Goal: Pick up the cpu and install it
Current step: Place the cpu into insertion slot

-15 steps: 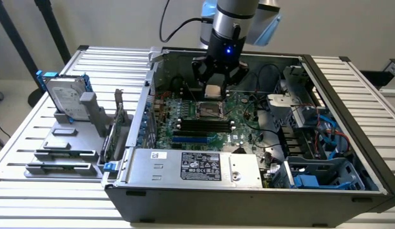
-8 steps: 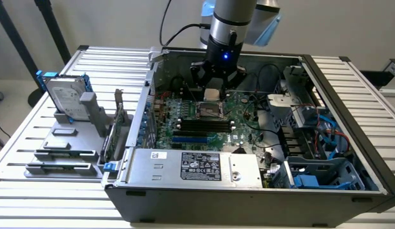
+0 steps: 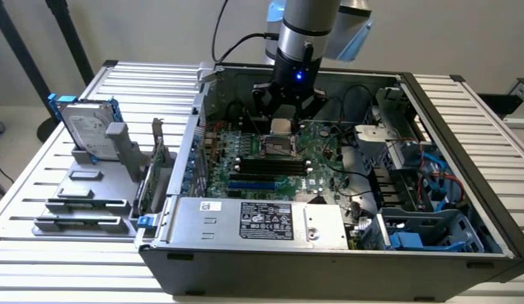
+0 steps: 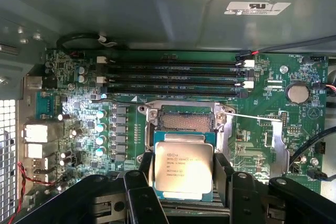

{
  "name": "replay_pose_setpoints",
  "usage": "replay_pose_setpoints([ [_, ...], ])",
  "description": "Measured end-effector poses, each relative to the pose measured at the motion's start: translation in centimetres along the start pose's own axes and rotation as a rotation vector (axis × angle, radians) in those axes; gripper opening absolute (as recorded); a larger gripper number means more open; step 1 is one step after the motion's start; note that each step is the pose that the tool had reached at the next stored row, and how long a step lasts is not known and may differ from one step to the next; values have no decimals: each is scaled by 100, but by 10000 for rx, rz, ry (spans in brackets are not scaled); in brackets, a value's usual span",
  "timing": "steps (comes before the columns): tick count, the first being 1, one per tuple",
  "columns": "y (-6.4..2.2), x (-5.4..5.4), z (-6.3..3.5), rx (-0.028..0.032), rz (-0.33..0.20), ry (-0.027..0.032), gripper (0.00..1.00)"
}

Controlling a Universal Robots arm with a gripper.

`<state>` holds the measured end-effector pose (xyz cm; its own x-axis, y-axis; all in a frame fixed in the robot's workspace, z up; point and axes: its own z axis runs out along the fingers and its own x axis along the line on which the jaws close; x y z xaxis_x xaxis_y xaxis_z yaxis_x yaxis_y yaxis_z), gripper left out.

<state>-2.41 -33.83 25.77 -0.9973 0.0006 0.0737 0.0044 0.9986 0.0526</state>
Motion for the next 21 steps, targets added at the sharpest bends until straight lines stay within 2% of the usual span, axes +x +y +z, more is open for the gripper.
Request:
replay_pose_setpoints([
  [10, 0, 3, 5, -5, 39, -3, 55],
  [21, -5, -3, 101, -146, 1972, -104, 55],
])
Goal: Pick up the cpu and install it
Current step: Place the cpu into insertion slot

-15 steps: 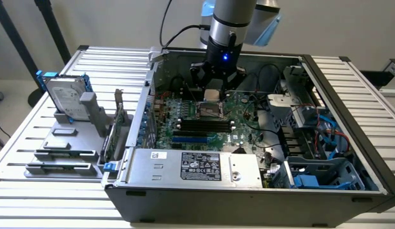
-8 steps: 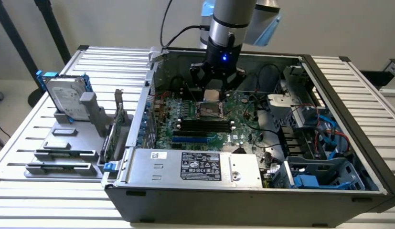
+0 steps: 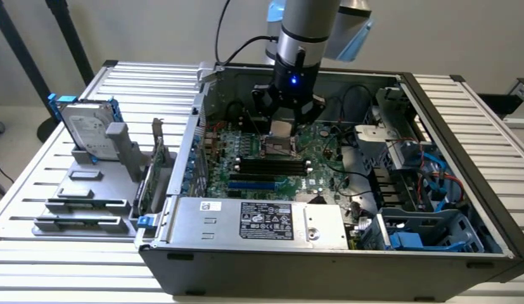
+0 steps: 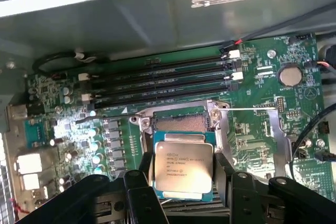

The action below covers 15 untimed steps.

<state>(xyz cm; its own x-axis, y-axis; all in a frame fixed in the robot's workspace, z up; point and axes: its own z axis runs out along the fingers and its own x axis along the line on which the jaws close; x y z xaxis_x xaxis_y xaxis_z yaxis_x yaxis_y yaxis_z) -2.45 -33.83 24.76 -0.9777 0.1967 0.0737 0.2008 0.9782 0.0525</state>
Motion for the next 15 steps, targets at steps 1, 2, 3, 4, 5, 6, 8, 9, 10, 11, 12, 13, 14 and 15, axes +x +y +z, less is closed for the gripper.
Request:
replay_pose_setpoints([
  [1, 0, -1, 10, -14, 179, -10, 55],
  [2, -1, -1, 20, -27, 359, -19, 55],
  [3, -2, -2, 30, -41, 543, -29, 55],
  [4, -2, -3, 40, -54, 723, -38, 55],
  [5, -2, -4, 49, -67, 901, -48, 55],
  [6, -3, -4, 58, -80, 1081, -57, 55],
  [8, -4, -5, 68, -105, 1423, -73, 55],
  [9, -4, -5, 73, -116, 1578, -80, 55],
  [10, -4, -6, 77, -128, 1734, -88, 55],
  [11, -4, -6, 82, -139, 1890, -95, 55],
  [12, -5, -6, 86, -149, 2047, -102, 55],
  [13, -5, -7, 90, -161, 2204, -109, 55],
  [14, -5, -7, 95, -172, 2361, -116, 55],
  [15, -5, -7, 100, -185, 2526, -124, 55],
])
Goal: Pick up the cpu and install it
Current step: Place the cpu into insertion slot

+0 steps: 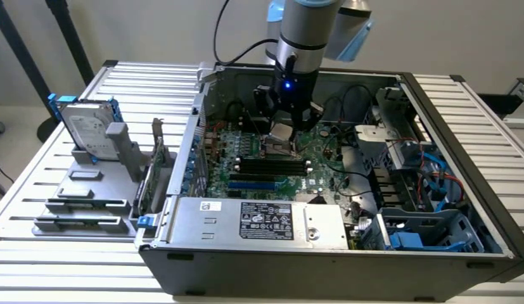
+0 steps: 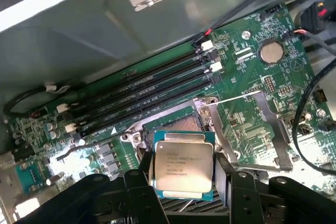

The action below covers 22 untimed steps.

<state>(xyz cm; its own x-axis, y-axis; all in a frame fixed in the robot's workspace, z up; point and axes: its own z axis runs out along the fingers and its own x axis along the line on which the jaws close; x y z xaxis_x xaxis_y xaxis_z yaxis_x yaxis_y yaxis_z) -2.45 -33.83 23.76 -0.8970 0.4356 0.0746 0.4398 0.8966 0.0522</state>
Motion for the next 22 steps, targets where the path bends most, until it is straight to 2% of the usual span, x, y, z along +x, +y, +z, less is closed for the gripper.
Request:
replay_pose_setpoints([
  [11, -2, -2, 33, -89, 1601, -23, 55],
  [22, -4, -5, 66, -165, 3206, -23, 55],
])
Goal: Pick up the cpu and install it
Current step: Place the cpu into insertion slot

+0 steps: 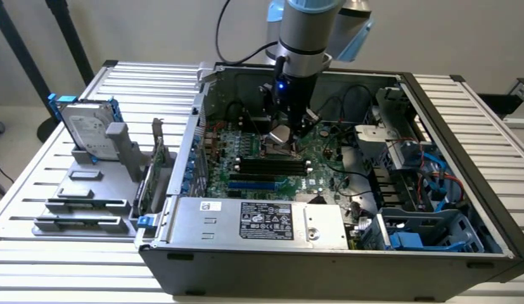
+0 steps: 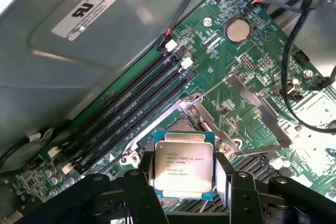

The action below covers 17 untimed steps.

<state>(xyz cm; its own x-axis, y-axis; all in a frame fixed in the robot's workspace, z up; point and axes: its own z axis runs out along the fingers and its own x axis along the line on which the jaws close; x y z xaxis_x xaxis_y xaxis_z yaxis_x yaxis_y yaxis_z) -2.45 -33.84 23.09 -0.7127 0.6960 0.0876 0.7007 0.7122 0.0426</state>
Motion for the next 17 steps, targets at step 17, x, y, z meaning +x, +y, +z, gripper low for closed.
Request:
replay_pose_setpoints([
  [17, -3, -7, 79, -80, 2627, 38, 55],
])
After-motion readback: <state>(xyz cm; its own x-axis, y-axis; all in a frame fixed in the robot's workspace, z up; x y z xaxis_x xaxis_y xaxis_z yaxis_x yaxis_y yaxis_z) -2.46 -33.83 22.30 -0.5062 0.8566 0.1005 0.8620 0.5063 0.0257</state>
